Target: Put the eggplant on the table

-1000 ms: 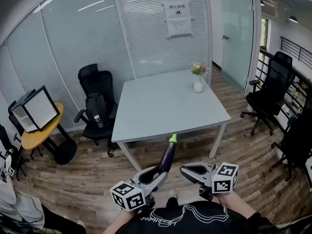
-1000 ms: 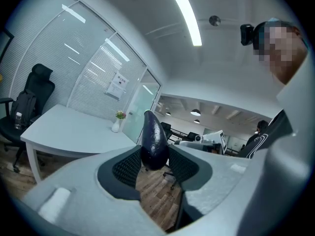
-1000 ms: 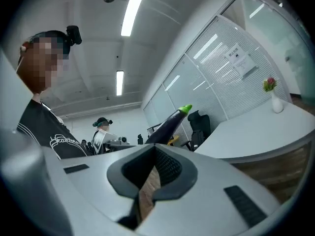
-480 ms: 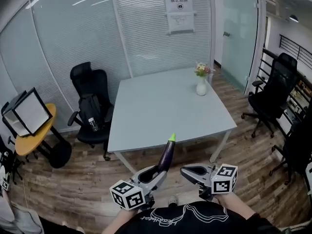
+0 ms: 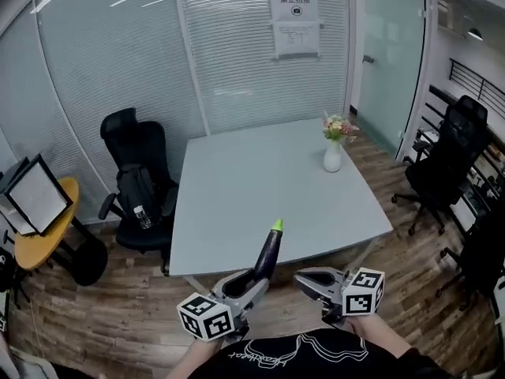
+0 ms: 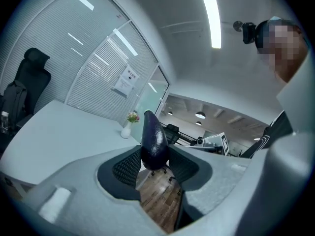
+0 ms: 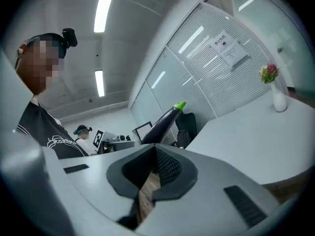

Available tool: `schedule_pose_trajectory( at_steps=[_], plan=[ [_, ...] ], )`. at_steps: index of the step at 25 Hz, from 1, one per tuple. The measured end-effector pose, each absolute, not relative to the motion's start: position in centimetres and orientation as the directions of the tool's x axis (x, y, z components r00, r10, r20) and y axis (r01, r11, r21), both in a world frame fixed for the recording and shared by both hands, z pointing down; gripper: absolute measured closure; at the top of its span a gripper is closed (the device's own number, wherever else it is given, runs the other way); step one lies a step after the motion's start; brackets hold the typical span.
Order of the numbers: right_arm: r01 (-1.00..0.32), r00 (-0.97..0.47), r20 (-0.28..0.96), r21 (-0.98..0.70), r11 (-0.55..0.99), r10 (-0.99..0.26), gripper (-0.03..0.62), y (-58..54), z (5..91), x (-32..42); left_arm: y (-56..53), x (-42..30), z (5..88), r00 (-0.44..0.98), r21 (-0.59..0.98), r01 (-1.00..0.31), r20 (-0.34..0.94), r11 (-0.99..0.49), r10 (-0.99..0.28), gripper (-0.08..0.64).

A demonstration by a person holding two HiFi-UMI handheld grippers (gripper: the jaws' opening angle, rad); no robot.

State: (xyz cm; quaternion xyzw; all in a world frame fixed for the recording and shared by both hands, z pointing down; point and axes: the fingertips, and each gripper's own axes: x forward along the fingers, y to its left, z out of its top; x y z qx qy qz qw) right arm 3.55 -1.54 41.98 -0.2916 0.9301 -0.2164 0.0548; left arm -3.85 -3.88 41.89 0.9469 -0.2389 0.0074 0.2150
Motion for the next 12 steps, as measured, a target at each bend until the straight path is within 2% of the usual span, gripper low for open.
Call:
schedule_pose_trajectory(
  at_steps=[12],
  plan=[
    [-0.52,-0.819,-0.007,-0.413,0.747,-0.574,0.583,-10.0,41.5,3.1,-12.6,-5.2,41.3,0.868,0.344,-0.492,0.117,-0.8,-0.483,0.379]
  ],
)
